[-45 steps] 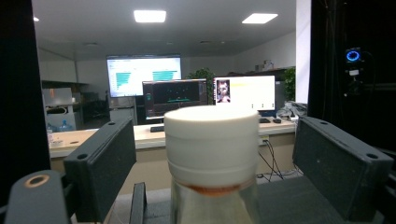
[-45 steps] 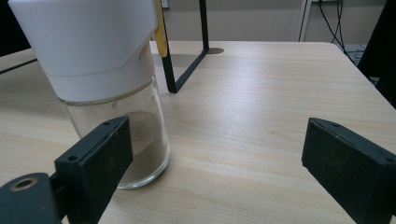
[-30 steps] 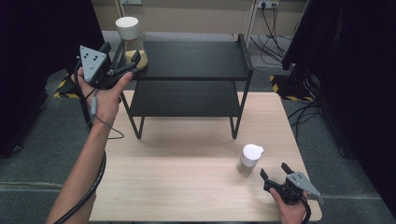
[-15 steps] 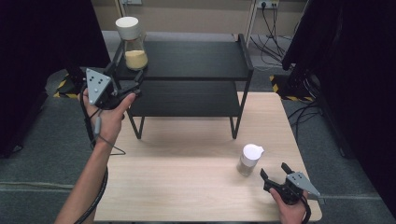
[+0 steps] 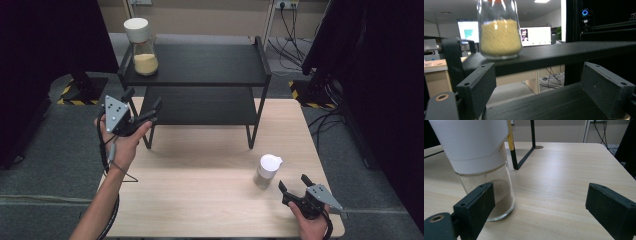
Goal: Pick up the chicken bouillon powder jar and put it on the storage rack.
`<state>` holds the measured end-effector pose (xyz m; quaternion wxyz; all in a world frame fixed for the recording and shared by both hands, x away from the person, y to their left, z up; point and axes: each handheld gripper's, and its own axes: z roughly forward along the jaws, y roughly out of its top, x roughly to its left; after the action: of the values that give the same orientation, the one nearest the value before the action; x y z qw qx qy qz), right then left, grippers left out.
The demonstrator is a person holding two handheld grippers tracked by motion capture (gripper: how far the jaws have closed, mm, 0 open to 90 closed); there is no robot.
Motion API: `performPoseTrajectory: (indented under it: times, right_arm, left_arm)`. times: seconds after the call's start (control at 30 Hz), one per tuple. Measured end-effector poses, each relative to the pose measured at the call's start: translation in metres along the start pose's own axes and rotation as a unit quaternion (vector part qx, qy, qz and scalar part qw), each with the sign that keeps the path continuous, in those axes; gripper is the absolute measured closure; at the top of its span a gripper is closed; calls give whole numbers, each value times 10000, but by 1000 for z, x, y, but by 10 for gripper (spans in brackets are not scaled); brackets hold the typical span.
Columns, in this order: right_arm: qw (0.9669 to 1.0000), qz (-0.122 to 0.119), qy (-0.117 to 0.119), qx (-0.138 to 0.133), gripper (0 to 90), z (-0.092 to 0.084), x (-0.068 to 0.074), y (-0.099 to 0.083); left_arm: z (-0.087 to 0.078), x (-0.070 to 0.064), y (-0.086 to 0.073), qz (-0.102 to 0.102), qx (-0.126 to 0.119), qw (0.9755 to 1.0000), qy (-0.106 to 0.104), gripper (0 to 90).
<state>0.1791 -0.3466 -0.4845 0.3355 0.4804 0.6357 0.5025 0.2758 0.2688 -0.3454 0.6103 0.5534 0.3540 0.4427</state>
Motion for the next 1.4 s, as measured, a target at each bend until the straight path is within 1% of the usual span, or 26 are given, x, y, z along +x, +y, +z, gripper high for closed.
performPoseTrajectory:
  times: [0.1, 0.13, 0.27, 0.4, 0.47, 0.5, 0.67, 0.73, 0.97, 1.07, 1.17, 1.4]
  right_arm:
    - [10000, 6, 2, 8, 91, 0, 0, 0]
    - [10000, 10, -1, 9, 91, 0, 0, 0]
    - [10000, 7, -2, -5, 91, 0, 0, 0]
    - [10000, -9, -2, 0, 92, 0, 0, 0]
    - [10000, -4, -3, -6, 92, 0, 0, 0]
    - [10000, 1, -4, -8, 92, 0, 0, 0]
    - [10000, -11, -8, -3, 92, 0, 1, 0]
    - [10000, -3, -12, -11, 92, 0, 1, 0]
    - [10000, -13, -11, -4, 92, 0, 1, 0]
    - [10000, -6, -10, -9, 91, 0, 0, 0]
    - [10000, -12, -9, -5, 92, 0, 1, 0]
    - [10000, -17, -10, -9, 92, 0, 1, 0]
  left_arm:
    - [-2, -1, -9, -51, 29, 10000, -58, 125]
    - [-4, -3, -11, -84, 58, 9999, -35, 124]
    - [-7, -3, -22, -140, 107, 9998, -74, 124]
    - [-12, -4, -35, -158, 92, 9998, -47, 124]
    - [-14, -3, -42, -216, 97, 9997, -44, 123]
    - [-15, -3, -44, -203, 126, 9997, -27, 123]
    - [-20, -3, -58, -274, 193, 9994, 1, 123]
    - [-22, -2, -63, -322, 232, 9992, 7, 122]
    - [-27, -2, -79, -356, 376, 9987, 18, 120]
    - [-30, -2, -86, -416, 421, 9982, 28, 120]
    - [-32, -3, -93, -405, 510, 9979, 19, 119]
    - [-40, -4, -113, -526, 688, 9962, 8, 116]
